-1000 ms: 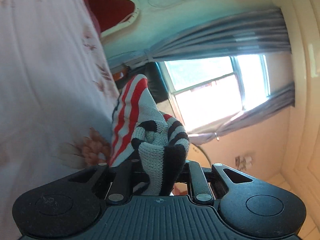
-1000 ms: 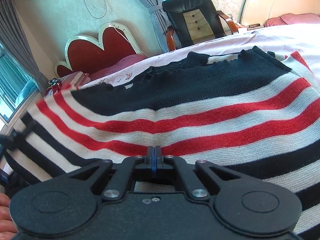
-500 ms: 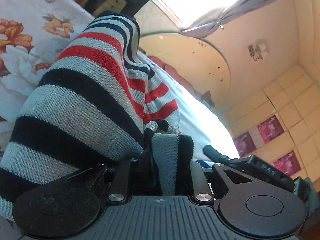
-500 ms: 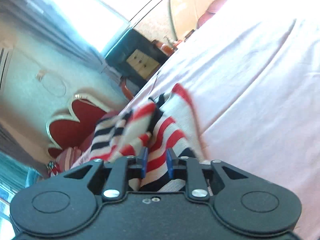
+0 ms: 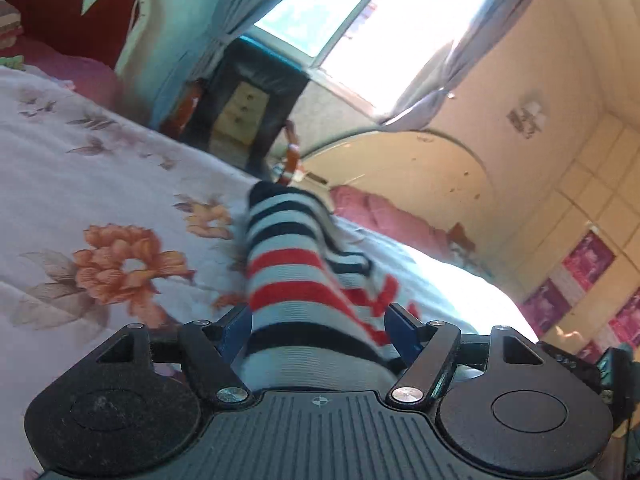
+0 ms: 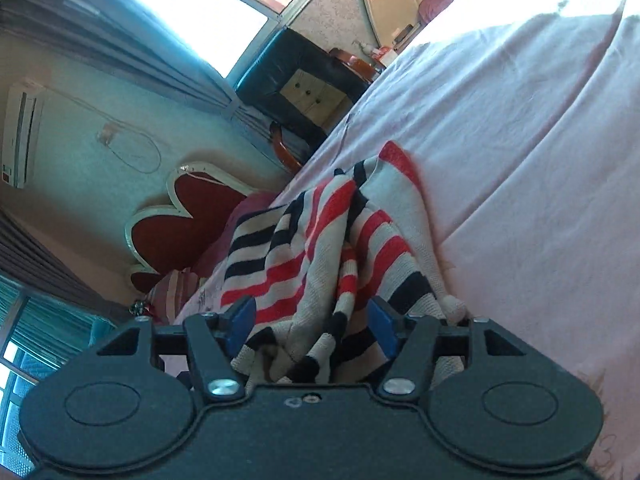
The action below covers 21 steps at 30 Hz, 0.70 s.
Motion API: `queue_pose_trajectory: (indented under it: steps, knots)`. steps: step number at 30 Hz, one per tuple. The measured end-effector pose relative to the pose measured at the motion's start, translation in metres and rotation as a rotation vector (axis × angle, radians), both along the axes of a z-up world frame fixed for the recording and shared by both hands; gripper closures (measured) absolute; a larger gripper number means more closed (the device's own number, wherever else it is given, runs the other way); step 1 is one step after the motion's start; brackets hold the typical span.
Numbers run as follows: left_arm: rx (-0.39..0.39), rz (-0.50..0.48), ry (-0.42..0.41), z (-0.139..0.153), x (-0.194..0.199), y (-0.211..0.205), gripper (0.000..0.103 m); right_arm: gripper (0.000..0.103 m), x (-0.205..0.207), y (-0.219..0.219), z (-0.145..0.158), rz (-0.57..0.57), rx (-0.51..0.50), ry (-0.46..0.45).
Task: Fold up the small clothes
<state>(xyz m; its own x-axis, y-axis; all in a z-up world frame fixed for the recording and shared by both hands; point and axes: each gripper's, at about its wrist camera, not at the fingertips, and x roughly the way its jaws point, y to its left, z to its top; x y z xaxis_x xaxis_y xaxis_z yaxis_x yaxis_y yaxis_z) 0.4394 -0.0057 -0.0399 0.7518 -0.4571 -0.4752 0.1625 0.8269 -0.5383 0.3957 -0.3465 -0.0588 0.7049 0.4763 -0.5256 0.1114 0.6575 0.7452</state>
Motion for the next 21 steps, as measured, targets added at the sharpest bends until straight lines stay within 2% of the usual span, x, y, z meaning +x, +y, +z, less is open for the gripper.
queue_pose_trajectory:
  steps: [3,6,8,11,15,16,17,18,19,21]
  knots:
    - [0.115,0.0,0.067,-0.021,0.015,-0.001,0.031,0.042,0.015,0.016,-0.002,0.048,-0.042,0.066]
    - [0.078,0.006,0.078,-0.034,0.016,-0.008,0.031,0.042,0.018,0.029,0.007,0.073,-0.131,0.082]
    - [0.088,0.011,0.07,-0.033,0.011,-0.012,0.031,0.042,0.017,0.035,0.016,0.071,-0.206,0.09]
    - [0.109,0.014,0.055,-0.033,0.01,-0.017,0.031,0.039,0.017,0.041,0.023,0.088,-0.242,0.089]
    - [0.11,0.007,0.055,-0.036,0.015,-0.018,0.031,0.037,0.02,0.048,0.014,0.135,-0.305,0.14]
    - [0.112,0.004,0.054,-0.035,0.015,-0.018,0.031,0.04,0.018,0.049,0.012,0.143,-0.317,0.143]
    - [0.11,0.002,0.057,-0.036,0.015,-0.018,0.031,0.05,0.016,0.049,0.009,0.144,-0.327,0.136]
    - [0.108,-0.001,0.06,-0.036,0.016,-0.018,0.031,0.065,0.015,0.049,0.008,0.143,-0.339,0.119]
    - [0.111,0.001,0.06,-0.034,0.017,-0.019,0.031,0.073,0.015,0.051,0.007,0.158,-0.359,0.091]
    - [0.129,0.009,0.027,-0.027,0.016,-0.02,0.031,0.082,0.013,0.059,0.012,0.187,-0.429,0.026]
